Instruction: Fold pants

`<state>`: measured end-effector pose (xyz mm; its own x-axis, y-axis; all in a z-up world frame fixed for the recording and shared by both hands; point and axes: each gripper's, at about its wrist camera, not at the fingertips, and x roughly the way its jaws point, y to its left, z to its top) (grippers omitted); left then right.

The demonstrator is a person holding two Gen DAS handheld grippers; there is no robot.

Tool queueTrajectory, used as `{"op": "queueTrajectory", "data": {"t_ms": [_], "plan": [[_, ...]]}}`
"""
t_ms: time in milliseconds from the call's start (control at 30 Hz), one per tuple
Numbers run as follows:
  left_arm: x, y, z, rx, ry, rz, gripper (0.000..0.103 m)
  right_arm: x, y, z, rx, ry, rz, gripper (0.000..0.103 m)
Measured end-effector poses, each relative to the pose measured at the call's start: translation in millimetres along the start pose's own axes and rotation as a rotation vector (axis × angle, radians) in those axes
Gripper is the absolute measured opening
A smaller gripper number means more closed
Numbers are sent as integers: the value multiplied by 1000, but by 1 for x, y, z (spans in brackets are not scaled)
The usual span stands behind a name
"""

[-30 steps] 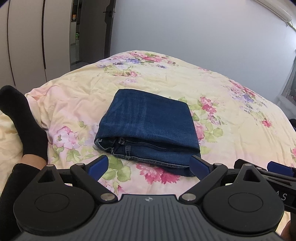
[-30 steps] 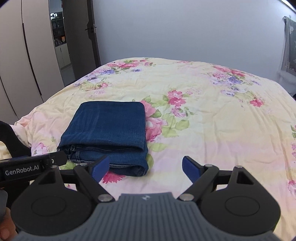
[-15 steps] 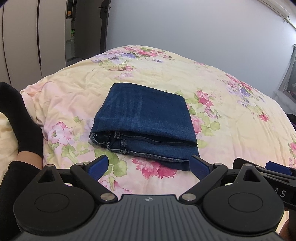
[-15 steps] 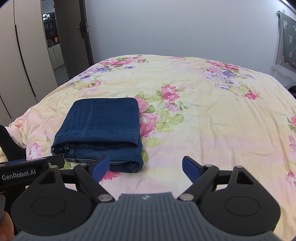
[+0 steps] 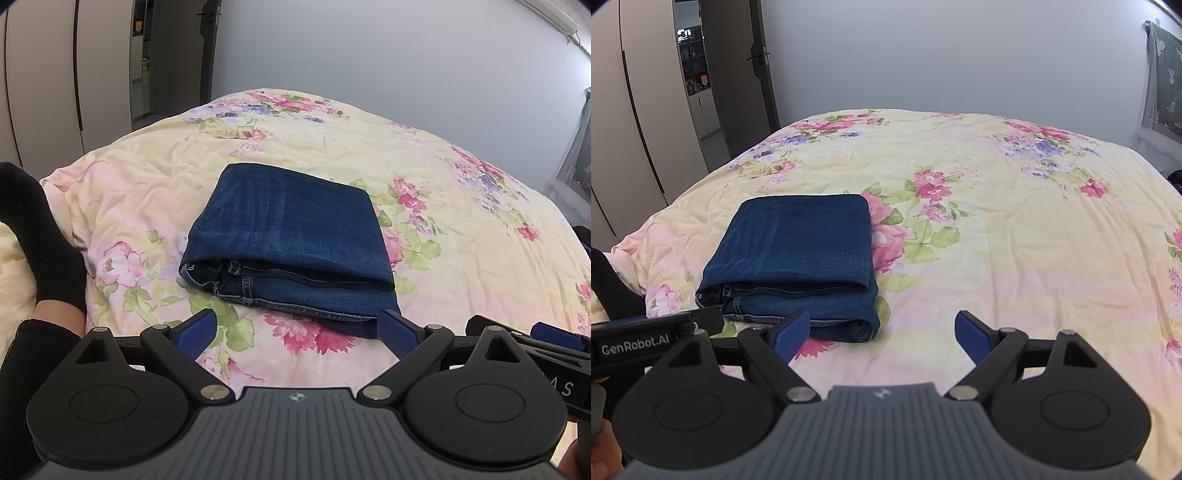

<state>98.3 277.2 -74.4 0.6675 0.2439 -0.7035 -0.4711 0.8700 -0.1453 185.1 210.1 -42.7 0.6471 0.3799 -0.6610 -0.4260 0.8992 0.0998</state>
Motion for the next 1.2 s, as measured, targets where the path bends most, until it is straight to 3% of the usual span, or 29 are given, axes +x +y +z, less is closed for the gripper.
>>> {"op": "queueTrajectory", "data": {"t_ms": [1200], "plan": [[3,0,-1,1,2,-1,103,2,0,-4,11,6,0,82]]}}
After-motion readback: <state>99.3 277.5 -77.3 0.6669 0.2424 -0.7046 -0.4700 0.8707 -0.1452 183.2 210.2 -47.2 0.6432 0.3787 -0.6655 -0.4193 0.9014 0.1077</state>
